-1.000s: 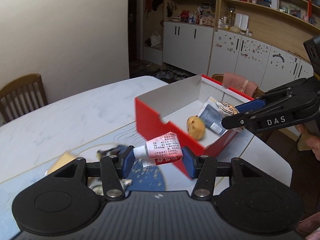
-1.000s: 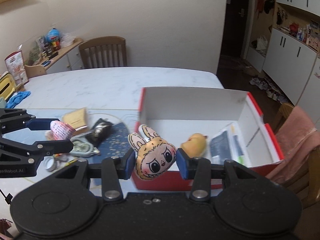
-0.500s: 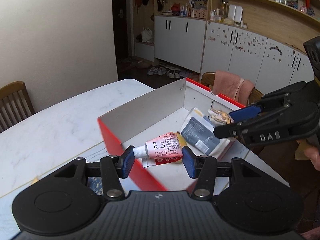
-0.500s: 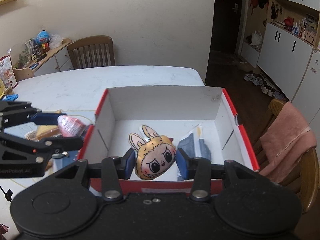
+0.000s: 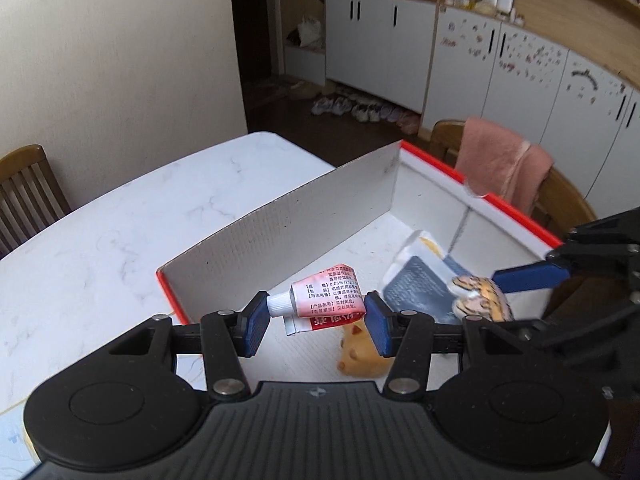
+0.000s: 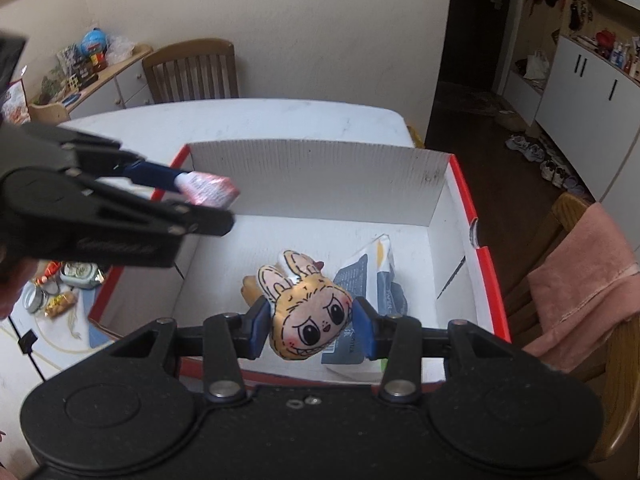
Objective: Organize objects
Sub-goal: 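Carry the bunny keychain and pink tube over the red box with both grippers, then open the right gripper over the box while the left releases the pink tube inside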
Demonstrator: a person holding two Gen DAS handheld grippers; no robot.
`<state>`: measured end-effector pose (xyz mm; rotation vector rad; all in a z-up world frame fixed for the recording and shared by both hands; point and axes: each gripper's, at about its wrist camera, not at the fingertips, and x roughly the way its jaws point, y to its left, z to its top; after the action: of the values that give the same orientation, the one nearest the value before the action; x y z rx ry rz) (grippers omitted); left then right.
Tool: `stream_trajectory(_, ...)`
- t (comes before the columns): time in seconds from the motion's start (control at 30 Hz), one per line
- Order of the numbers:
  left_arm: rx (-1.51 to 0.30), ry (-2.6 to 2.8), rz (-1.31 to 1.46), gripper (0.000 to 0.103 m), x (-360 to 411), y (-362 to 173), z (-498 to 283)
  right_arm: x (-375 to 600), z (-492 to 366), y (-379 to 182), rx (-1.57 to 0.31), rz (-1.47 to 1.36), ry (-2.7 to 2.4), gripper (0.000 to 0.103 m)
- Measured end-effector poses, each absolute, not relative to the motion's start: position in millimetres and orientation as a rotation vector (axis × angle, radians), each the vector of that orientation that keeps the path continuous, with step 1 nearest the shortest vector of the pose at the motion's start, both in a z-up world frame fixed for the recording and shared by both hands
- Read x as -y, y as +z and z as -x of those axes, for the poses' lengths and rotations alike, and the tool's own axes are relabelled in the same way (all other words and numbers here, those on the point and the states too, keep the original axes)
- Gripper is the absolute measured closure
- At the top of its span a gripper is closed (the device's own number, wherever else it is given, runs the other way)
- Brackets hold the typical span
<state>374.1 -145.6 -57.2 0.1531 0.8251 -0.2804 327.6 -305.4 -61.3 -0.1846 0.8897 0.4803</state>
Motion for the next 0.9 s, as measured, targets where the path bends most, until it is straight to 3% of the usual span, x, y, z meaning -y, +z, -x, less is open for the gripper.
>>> stream_trajectory(0.9, -1.118, -0.200, -0.198, 0.052, 178, -121, -466, 287, -378, -114, -1.127, 0.286, 0.559, 0.061)
